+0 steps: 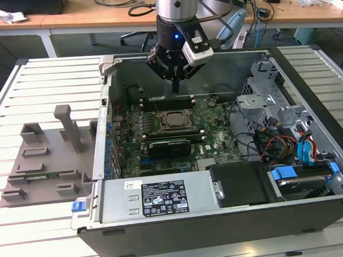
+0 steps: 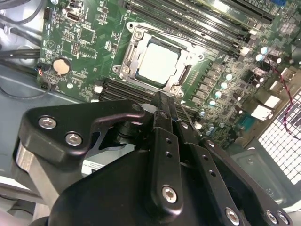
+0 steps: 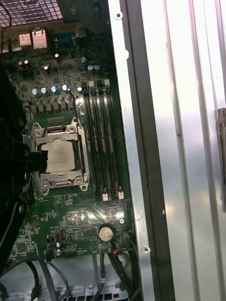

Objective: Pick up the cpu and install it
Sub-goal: 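Install the first cpu locking lever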

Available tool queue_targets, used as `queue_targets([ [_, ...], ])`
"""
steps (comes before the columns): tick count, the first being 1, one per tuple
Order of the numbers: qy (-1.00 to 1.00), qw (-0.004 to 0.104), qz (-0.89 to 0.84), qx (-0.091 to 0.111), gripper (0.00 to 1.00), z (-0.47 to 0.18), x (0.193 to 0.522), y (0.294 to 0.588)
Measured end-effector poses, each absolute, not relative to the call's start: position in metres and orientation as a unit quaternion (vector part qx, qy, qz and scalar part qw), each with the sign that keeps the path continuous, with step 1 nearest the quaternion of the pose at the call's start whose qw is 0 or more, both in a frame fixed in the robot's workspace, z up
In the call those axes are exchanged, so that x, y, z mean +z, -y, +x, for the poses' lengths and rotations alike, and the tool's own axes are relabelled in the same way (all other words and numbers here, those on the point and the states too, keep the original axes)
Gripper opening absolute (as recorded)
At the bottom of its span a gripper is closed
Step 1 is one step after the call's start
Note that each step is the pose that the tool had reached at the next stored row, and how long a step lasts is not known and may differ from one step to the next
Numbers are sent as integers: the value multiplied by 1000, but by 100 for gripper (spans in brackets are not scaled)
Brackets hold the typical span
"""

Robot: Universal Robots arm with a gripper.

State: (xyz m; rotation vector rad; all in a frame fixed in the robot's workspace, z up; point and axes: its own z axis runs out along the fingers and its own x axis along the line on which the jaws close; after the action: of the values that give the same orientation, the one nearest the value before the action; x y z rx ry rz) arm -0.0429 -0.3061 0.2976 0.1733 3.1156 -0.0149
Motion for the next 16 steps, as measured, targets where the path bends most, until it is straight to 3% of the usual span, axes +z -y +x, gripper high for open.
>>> queue_targets([
  [16, -1000, 11, -6, -4, 11, -43, 298, 306],
])
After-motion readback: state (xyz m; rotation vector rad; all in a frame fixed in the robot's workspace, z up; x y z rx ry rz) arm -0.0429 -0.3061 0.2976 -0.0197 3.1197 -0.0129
